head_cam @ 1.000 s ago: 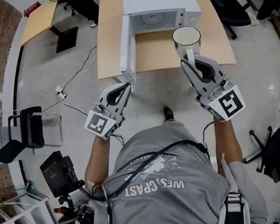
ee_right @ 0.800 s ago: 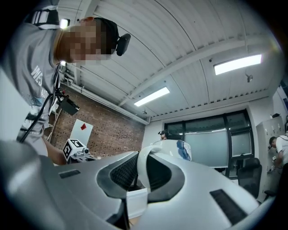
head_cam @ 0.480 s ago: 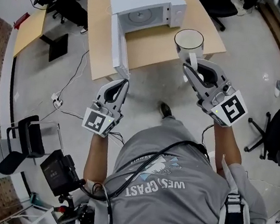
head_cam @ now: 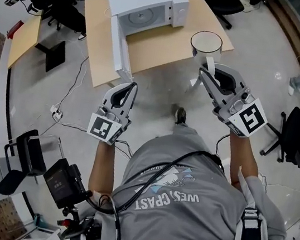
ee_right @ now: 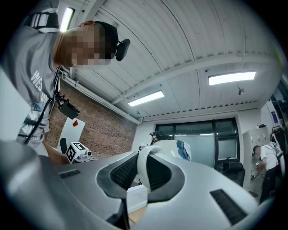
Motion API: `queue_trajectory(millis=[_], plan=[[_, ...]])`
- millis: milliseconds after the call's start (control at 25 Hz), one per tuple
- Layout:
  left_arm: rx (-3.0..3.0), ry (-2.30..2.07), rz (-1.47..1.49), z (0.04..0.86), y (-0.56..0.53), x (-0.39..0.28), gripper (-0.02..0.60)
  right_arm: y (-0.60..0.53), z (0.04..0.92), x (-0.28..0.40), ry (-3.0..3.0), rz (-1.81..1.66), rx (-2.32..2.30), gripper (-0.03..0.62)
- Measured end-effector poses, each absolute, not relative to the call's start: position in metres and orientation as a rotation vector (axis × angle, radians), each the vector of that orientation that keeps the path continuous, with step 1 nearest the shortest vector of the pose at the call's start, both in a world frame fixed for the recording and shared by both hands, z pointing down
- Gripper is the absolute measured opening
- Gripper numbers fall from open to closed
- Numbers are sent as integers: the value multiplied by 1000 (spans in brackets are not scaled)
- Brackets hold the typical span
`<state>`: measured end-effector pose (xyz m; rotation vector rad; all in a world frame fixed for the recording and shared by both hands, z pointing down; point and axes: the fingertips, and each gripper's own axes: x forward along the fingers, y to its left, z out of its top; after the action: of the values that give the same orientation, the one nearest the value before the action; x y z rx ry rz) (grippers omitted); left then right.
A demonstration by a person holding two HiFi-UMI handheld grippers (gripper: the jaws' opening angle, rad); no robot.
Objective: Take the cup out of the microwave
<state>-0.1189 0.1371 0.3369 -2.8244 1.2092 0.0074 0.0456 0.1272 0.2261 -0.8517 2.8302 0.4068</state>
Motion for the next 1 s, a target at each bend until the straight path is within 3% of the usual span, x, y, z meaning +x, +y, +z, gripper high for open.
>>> queue_trajectory(millis=[480,1000], plan=[[-2862,1142,89,336,123,-132,43,124,230,44,2849,403,-989,54],[-2868,1126,48,345,118,-104,43,128,244,100,2839,337,-1095,54]])
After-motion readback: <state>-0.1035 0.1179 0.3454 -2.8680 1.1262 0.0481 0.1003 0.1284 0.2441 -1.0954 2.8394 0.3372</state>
